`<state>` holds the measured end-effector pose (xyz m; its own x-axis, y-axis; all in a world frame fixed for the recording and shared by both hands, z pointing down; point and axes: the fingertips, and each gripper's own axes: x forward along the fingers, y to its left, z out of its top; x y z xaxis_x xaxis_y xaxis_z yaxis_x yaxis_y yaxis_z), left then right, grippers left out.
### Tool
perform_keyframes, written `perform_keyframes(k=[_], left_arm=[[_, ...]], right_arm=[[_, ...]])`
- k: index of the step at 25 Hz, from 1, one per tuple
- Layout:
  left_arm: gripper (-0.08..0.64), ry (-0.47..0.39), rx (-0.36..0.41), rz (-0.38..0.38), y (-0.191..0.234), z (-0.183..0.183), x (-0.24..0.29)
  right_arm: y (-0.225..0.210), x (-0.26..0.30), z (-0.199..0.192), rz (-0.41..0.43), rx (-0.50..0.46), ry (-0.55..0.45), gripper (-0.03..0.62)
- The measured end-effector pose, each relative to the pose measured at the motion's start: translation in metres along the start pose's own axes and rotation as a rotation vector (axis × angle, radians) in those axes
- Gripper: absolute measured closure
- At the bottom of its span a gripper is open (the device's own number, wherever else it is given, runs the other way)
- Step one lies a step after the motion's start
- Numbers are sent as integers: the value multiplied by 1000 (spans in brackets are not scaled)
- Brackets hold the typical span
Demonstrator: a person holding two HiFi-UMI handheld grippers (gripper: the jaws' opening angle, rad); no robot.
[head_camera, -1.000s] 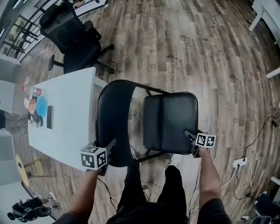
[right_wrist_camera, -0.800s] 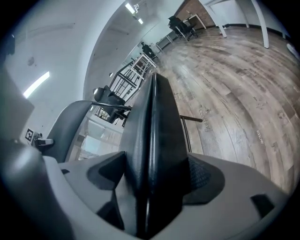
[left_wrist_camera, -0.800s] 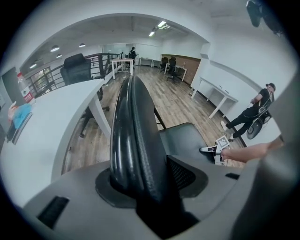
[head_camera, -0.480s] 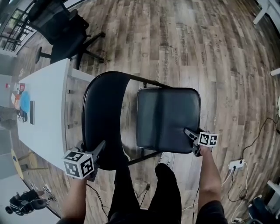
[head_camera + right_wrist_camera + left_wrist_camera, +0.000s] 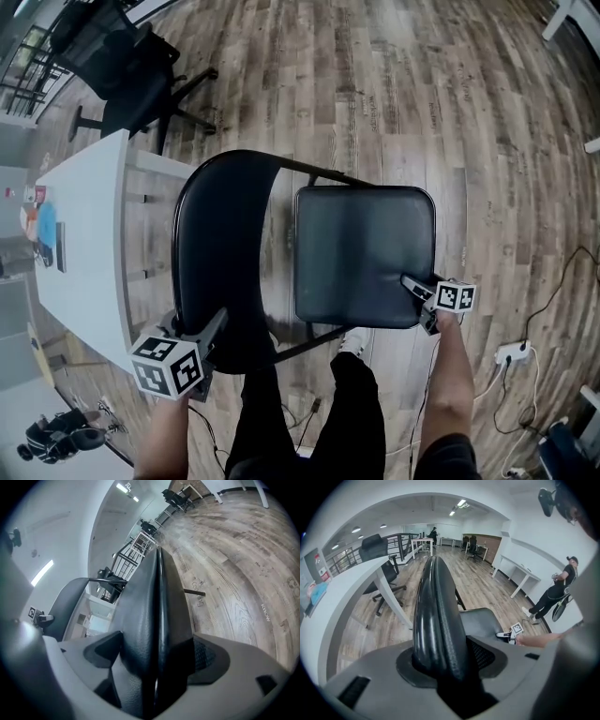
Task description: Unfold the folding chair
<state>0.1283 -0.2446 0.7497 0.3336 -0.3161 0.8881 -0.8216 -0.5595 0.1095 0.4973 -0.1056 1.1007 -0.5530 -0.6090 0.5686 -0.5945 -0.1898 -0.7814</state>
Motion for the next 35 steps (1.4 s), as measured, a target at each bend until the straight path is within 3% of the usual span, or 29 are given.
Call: perform_keyframes(k=[3, 5, 9, 11, 15, 17, 21, 25, 28, 31, 35], left_arm=[[370, -16, 1, -7, 0, 2, 2], [370, -51, -20, -34, -2, 3, 2], [370, -174, -203, -100, 0, 2, -19], [362, -229, -223, -71, 4, -2, -39], [368, -337, -128, 31, -2, -4, -92], [410, -419, -110, 61, -7, 1, -121], [540, -542, -170, 47, -18, -5, -162], [555, -632, -152, -46, -48, -14, -194], [555, -672, -108, -98, -76, -44, -234], [555, -720, -53, -139, -106, -69, -269], [555, -744, -6, -179, -131, -119, -329]], right_arm=[[-2, 0, 6, 22, -2, -23, 175], [-8, -5, 9, -9, -35, -47, 174], [-18, -42, 16, -144, -112, -92, 175], [1, -72, 24, -189, -174, -127, 175], [83, -122, 32, -214, -361, -181, 176], [134, -141, 34, -243, -456, -245, 189], [244, -174, 30, -315, -596, -421, 554], [365, -204, 8, -331, -731, -547, 577], [442, -244, -35, -355, -768, -614, 577], [499, -289, -75, -373, -807, -676, 577], [550, -330, -148, -394, -838, -681, 577]])
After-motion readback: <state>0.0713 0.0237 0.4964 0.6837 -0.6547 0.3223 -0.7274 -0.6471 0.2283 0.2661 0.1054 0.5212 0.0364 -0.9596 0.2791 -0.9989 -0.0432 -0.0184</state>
